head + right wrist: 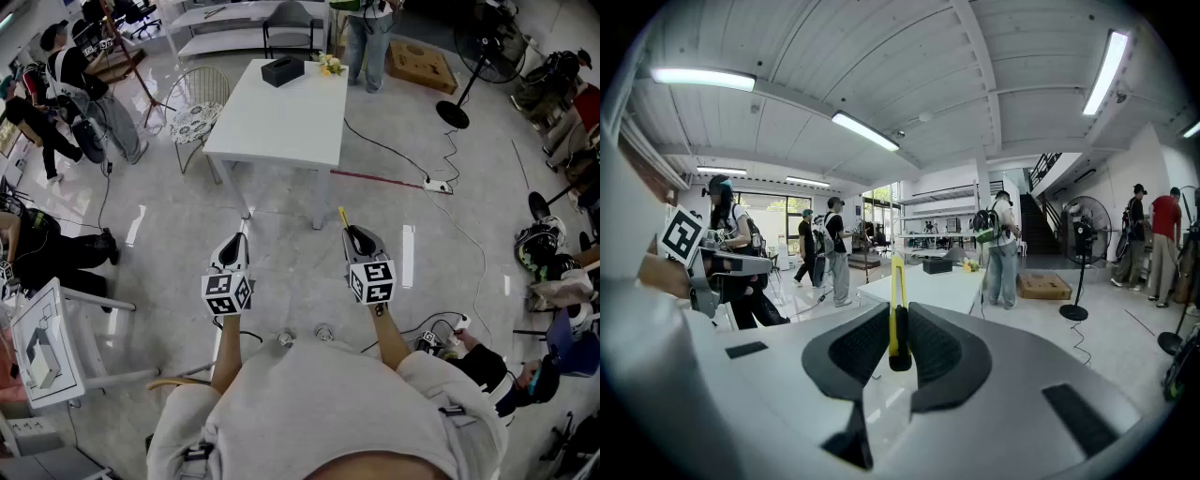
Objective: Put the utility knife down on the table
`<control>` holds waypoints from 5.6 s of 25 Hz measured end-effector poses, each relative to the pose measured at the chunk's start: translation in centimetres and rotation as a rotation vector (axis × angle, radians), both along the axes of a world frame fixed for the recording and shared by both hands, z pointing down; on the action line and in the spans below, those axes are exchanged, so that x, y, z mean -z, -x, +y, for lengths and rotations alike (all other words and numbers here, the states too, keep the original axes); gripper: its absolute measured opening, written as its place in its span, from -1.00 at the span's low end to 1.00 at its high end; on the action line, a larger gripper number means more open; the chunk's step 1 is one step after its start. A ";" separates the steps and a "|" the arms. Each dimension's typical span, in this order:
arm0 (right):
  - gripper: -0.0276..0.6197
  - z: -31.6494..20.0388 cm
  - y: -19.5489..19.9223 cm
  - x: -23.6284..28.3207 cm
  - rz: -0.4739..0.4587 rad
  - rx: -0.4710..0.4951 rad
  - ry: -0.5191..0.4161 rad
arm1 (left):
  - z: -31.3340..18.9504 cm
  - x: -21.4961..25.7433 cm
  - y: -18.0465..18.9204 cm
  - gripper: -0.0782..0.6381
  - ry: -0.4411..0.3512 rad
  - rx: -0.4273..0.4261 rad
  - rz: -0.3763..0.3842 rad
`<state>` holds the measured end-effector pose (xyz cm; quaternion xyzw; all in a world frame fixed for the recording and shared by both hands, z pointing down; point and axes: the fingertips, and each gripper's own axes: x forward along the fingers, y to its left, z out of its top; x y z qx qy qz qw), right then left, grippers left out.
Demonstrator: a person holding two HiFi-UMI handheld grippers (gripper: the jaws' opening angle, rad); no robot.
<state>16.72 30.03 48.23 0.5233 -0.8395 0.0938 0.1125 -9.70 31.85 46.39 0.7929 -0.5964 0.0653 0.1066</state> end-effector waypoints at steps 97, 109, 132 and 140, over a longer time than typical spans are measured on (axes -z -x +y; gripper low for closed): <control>-0.67 -48.2 10.6 -3.7 -0.006 -0.010 0.060 | -49.5 -3.0 8.2 -0.73 0.028 -0.061 0.009; -0.67 -58.3 9.5 -3.9 -0.038 0.029 0.081 | -58.5 -3.4 6.4 -0.73 0.053 -0.019 -0.007; -0.67 -62.3 11.6 -8.9 -0.020 0.043 0.228 | -63.2 -8.3 8.6 -0.73 0.175 -0.020 -0.020; -0.67 -61.1 11.9 -12.1 -0.009 0.005 0.310 | -63.2 -11.6 9.2 -0.73 0.246 -0.043 0.004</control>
